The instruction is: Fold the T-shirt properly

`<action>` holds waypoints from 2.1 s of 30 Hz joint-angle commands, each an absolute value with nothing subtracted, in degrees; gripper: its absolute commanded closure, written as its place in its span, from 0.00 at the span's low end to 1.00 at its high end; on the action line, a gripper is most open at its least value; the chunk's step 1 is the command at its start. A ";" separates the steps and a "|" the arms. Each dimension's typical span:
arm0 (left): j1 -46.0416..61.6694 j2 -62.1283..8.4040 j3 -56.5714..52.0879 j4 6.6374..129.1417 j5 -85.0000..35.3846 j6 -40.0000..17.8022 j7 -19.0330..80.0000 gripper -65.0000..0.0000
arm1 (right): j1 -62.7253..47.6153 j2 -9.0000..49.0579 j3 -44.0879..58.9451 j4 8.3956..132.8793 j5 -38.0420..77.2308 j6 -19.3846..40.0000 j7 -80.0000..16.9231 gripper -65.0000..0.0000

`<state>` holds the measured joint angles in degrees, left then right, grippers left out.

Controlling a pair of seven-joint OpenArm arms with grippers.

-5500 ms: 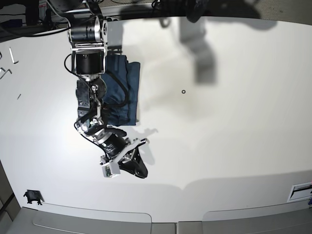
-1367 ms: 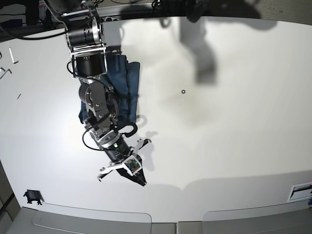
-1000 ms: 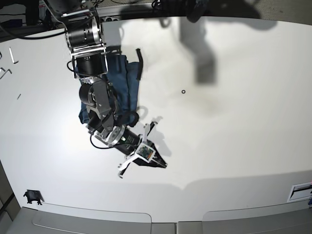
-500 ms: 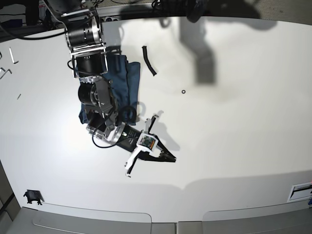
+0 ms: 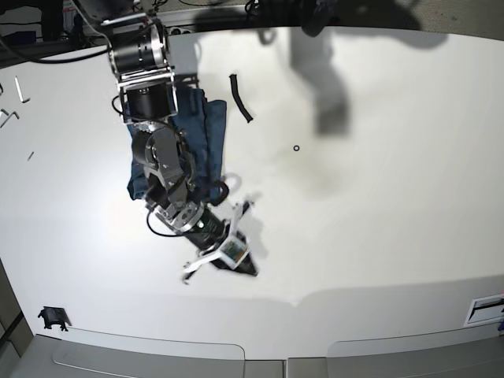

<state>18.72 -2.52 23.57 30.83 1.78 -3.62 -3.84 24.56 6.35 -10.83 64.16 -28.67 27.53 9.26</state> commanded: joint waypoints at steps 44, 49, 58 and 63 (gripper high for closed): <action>19.40 -2.09 23.66 31.09 1.91 -4.21 -4.38 0.88 | 26.83 6.20 -10.52 65.19 -9.02 -40.00 5.61 1.00; 19.40 -2.09 23.66 31.09 1.91 -4.21 -4.38 0.88 | 26.81 6.20 -10.52 65.19 -9.02 -37.67 5.56 1.00; 19.40 -2.09 23.66 31.09 1.91 -4.21 -4.38 0.88 | 26.81 6.20 -10.52 65.17 -9.02 -17.74 4.99 1.00; 19.40 -2.09 23.66 31.09 1.91 -4.23 -4.38 0.88 | 26.81 6.17 -10.52 65.17 -9.02 -11.40 4.99 1.00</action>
